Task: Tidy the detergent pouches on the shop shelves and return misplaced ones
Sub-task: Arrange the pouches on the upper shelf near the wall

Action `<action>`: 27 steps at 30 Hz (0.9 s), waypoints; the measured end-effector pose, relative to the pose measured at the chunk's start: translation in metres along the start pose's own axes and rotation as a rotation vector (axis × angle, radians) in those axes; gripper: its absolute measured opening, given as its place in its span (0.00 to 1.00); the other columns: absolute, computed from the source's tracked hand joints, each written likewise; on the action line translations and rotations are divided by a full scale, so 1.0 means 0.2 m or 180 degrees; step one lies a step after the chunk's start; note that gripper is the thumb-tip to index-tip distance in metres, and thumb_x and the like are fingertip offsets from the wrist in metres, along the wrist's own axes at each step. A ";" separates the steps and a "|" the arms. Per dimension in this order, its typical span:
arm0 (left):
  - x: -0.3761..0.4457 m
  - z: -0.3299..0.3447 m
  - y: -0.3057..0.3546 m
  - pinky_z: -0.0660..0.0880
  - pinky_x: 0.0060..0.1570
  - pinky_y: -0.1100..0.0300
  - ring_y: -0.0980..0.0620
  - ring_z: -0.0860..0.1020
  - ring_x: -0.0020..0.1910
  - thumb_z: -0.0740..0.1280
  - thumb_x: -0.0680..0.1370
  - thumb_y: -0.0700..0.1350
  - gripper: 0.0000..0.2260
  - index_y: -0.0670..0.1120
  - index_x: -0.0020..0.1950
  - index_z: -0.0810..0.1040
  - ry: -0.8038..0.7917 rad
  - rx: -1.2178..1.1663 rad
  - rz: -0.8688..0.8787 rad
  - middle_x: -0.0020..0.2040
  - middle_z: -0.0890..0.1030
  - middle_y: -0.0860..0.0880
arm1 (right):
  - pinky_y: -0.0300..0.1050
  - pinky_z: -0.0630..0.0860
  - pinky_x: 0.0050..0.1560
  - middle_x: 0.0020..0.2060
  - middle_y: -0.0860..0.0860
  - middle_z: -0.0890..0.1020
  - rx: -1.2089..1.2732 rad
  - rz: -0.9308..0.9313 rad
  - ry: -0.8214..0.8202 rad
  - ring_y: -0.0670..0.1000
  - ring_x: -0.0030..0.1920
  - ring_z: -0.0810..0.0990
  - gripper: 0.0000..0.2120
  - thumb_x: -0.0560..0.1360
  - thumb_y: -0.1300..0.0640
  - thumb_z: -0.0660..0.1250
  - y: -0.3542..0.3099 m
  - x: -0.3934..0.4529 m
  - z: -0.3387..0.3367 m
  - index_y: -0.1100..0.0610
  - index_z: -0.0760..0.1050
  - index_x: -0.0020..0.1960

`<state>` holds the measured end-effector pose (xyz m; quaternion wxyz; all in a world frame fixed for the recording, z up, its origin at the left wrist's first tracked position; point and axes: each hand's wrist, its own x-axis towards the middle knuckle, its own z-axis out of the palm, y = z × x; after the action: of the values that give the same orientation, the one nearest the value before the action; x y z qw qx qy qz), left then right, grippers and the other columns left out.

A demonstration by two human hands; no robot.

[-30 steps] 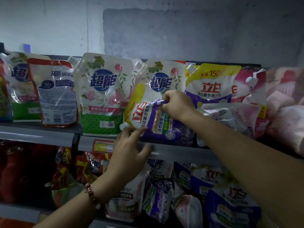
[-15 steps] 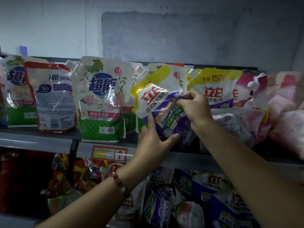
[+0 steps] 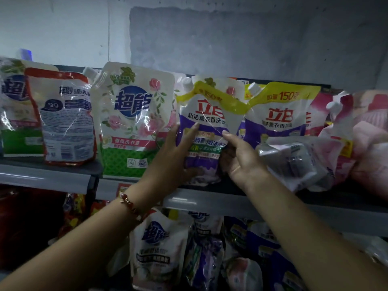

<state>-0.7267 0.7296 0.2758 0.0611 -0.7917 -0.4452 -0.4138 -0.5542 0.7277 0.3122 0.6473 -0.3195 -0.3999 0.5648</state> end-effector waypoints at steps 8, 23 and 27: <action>0.00 -0.02 -0.06 0.76 0.60 0.44 0.38 0.64 0.74 0.72 0.70 0.60 0.42 0.51 0.80 0.58 -0.0127 0.0846 0.0454 0.79 0.53 0.39 | 0.64 0.79 0.56 0.50 0.59 0.84 -0.0891 -0.0328 0.0476 0.60 0.51 0.84 0.05 0.80 0.55 0.65 0.03 0.08 -0.01 0.56 0.74 0.48; 0.01 -0.13 -0.08 0.74 0.63 0.40 0.37 0.65 0.73 0.71 0.71 0.65 0.43 0.57 0.80 0.55 -0.0730 0.1329 0.0511 0.80 0.44 0.44 | 0.56 0.81 0.52 0.51 0.54 0.82 -0.1764 -0.0766 0.0382 0.54 0.49 0.82 0.10 0.77 0.53 0.68 0.10 0.01 -0.15 0.55 0.70 0.54; -0.05 -0.10 -0.01 0.69 0.68 0.42 0.43 0.60 0.76 0.69 0.73 0.64 0.41 0.57 0.81 0.52 -0.0591 0.1228 0.0232 0.80 0.40 0.44 | 0.39 0.75 0.38 0.46 0.47 0.79 -0.2070 -0.1184 0.0596 0.43 0.43 0.78 0.12 0.78 0.53 0.68 0.12 0.01 -0.12 0.54 0.68 0.56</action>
<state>-0.7432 0.7157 0.2803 0.1851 -0.8157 -0.4909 -0.2438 -0.5451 0.7346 0.2797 0.6374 -0.4803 -0.5484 0.2497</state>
